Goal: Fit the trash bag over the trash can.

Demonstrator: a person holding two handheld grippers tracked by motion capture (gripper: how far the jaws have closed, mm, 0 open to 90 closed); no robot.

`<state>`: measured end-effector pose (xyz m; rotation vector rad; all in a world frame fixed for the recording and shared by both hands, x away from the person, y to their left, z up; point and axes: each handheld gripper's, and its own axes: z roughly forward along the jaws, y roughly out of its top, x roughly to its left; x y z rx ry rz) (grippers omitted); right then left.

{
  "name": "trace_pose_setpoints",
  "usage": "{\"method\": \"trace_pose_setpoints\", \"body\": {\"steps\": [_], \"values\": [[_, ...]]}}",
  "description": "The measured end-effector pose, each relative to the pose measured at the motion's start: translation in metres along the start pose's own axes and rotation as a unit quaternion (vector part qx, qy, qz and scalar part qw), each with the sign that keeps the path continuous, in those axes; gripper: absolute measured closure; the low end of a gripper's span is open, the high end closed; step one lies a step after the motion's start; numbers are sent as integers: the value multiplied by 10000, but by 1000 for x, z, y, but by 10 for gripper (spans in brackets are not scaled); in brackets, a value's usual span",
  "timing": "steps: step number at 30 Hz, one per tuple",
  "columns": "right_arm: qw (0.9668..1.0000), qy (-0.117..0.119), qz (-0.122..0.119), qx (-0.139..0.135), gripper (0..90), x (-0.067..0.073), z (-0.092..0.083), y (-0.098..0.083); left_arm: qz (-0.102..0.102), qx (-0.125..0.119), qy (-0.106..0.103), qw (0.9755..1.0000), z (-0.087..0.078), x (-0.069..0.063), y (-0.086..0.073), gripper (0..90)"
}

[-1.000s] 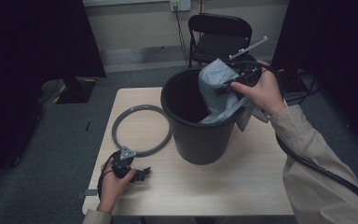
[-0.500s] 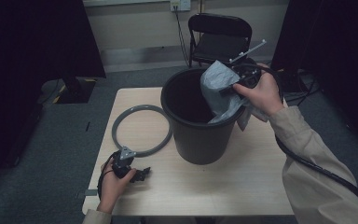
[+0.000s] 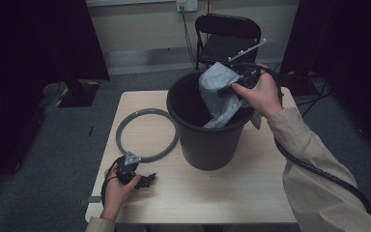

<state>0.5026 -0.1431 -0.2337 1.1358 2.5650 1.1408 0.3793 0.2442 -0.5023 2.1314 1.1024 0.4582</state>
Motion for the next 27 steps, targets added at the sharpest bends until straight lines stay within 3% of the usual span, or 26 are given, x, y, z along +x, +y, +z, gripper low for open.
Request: {"method": "trace_pose_setpoints", "body": {"steps": [3,5,11,22,27], "values": [[9999,129,54,60,732,2,10,-1,-5,-1,-8,10000,0,0,0,0],[9998,166,66,132,715,3,14,-1,-5,1,-8,10000,0,0,0,0],[9996,65,-45,263,607,5,20,-2,-6,1,-9,10000,0,0,0,0],[9994,-247,-112,215,494,0,-5,-2,3,1,2,10000,0,0,0,0],[9984,-525,-165,101,455,-7,-23,-1,3,0,2,10000,0,0,0,0]]}}
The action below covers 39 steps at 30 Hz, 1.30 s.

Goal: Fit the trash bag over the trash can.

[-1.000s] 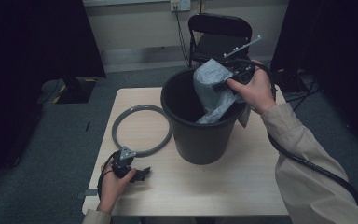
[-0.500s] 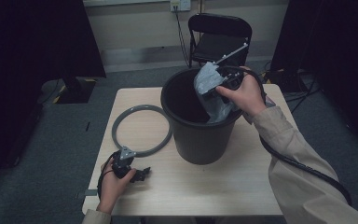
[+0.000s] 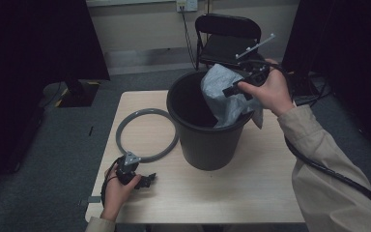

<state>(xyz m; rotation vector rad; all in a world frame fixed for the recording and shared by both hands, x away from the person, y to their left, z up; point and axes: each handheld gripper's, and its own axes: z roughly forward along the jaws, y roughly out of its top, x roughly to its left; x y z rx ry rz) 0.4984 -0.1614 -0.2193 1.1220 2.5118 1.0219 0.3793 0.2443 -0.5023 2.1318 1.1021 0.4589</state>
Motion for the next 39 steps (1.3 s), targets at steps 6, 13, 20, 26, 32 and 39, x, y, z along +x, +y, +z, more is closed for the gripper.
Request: {"method": "trace_pose_setpoints", "body": {"steps": [6,13,20,26,32,39], "values": [[9990,-277,273,-238,384,-24,-17,-6,-10,-1,-10,10000,0,0,0,0],[9995,-63,246,-177,509,-20,-13,-11,-2,-1,0,10000,0,0,0,0],[9996,196,168,99,737,-17,-3,-11,-1,0,-1,10000,0,0,0,0],[9986,432,33,305,900,-6,13,-10,-6,3,-10,10000,0,0,0,0],[9972,418,-188,582,900,8,31,-9,3,3,-2,10000,0,0,0,0],[9973,508,-97,527,725,8,31,-13,2,3,-1,10000,0,0,0,0]]}}
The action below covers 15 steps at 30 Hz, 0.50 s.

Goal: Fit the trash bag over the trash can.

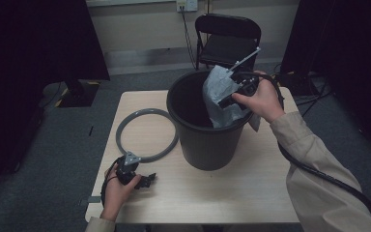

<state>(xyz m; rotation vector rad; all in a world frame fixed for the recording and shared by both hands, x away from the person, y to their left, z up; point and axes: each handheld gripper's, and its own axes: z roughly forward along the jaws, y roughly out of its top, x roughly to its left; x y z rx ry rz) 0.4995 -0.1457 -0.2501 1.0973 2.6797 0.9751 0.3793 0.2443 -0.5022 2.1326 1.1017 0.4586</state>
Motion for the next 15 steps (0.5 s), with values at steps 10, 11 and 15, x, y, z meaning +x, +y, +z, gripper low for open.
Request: {"method": "trace_pose_setpoints", "body": {"steps": [10,11,15], "values": [[9984,-419,52,-370,418,-3,-34,2,-8,-2,-7,10000,0,0,0,0],[9982,-439,75,-394,404,-5,-36,2,-5,-2,0,10000,0,0,0,0],[9953,-793,195,-513,391,-15,-48,-2,-6,-3,0,10000,0,0,0,0]]}}
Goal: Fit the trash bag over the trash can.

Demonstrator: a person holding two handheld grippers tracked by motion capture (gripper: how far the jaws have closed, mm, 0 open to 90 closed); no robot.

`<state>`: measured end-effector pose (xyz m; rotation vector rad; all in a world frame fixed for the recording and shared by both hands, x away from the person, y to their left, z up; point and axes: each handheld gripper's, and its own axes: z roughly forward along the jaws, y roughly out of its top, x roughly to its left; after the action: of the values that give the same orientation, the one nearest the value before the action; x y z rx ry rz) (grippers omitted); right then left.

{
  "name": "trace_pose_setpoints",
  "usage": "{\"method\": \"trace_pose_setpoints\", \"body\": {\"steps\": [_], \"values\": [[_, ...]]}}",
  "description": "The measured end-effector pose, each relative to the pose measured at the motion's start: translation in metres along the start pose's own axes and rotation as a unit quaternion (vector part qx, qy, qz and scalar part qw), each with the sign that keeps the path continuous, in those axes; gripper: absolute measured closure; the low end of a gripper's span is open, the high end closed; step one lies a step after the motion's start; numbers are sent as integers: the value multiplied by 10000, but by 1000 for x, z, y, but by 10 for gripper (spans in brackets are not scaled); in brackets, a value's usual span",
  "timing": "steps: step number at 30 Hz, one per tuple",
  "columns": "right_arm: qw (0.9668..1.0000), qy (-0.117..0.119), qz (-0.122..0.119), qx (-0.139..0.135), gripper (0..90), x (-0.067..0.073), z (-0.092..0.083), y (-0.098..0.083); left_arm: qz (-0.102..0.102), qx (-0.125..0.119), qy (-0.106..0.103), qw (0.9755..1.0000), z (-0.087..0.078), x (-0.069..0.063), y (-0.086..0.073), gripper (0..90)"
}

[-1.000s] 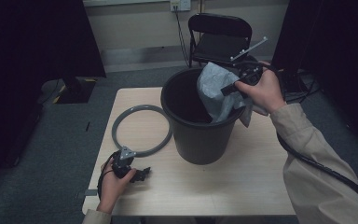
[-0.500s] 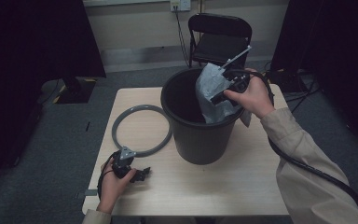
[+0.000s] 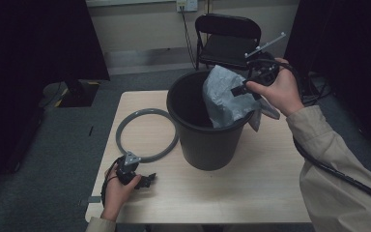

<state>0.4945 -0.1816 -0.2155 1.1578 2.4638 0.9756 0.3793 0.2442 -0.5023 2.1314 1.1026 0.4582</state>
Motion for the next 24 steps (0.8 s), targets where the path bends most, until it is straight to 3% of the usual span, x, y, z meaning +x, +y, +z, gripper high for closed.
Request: {"method": "trace_pose_setpoints", "body": {"steps": [3,11,17,18,22,24], "values": [[9997,17,207,-113,382,-11,-2,-3,1,1,0,10000,0,0,0,0],[9981,-411,435,-109,327,-27,-3,-7,2,1,0,10000,0,0,0,0],[9978,-231,624,50,340,-35,13,-16,4,2,0,10000,0,0,0,0],[9976,-155,672,28,351,-35,16,-18,8,5,1,10000,0,0,0,0],[9980,-72,609,142,566,-34,24,-20,-3,2,-9,10000,0,0,0,0],[9981,-17,604,153,594,-34,24,-21,0,2,-8,10000,0,0,0,0]]}}
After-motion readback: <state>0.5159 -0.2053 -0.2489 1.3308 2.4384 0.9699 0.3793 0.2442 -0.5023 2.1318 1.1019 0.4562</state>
